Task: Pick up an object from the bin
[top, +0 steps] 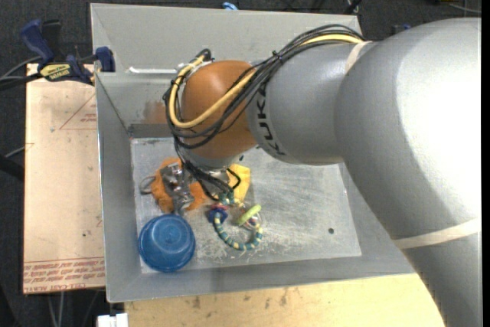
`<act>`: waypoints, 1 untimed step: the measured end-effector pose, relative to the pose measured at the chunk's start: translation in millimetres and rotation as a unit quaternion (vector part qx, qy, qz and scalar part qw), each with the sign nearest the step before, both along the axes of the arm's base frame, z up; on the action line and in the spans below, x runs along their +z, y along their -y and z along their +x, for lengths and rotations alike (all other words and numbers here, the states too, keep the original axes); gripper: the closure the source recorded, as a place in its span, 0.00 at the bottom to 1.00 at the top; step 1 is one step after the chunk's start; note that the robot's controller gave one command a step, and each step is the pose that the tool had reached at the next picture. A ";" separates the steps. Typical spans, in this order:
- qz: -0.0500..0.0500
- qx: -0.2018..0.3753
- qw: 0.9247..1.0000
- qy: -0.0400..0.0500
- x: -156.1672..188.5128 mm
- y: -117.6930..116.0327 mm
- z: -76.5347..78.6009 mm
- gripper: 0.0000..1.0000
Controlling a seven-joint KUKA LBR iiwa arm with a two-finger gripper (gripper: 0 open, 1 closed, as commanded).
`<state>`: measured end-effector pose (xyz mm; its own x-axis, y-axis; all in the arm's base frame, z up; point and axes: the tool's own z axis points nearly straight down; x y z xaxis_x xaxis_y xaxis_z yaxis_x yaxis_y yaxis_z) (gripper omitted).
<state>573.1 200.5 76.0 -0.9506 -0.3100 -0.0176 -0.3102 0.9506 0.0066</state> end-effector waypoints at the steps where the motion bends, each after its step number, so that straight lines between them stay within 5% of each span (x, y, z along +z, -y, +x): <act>1: -0.005 0.018 1.000 -0.005 138.8 6.5 -2.0 1.00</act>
Offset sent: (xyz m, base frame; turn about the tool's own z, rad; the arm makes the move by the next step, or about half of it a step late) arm 0.0000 0.0000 0.0000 0.0000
